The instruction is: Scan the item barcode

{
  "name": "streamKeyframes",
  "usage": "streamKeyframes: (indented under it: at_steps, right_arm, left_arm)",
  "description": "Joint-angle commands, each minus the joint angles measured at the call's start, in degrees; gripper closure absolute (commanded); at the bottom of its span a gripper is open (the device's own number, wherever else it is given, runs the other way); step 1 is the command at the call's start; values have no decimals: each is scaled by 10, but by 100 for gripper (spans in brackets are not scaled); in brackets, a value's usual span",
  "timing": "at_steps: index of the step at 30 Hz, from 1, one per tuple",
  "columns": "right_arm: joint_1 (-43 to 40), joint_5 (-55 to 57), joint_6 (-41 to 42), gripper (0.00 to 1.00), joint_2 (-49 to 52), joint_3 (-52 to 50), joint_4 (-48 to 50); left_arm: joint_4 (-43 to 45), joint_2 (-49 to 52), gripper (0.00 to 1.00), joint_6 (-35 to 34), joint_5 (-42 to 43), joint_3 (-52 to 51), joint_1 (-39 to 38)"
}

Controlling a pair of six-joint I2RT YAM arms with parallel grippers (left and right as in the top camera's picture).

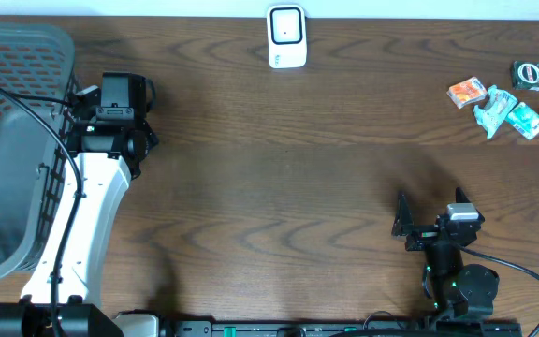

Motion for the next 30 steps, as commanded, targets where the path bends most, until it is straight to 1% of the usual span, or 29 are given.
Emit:
streamKeyframes:
  at_steps: [1, 24, 30]
  right_arm:
    - [3, 5, -10, 1, -4, -1, -3]
    - [3, 5, -10, 1, -4, -1, -3]
    - [3, 5, -10, 1, -4, -1, -3]
  left_arm:
    - [-1, 2, 2, 7, -12, -2, 2]
    - [-1, 3, 2, 7, -12, -2, 2]
    - [-1, -12, 2, 7, -12, -2, 2]
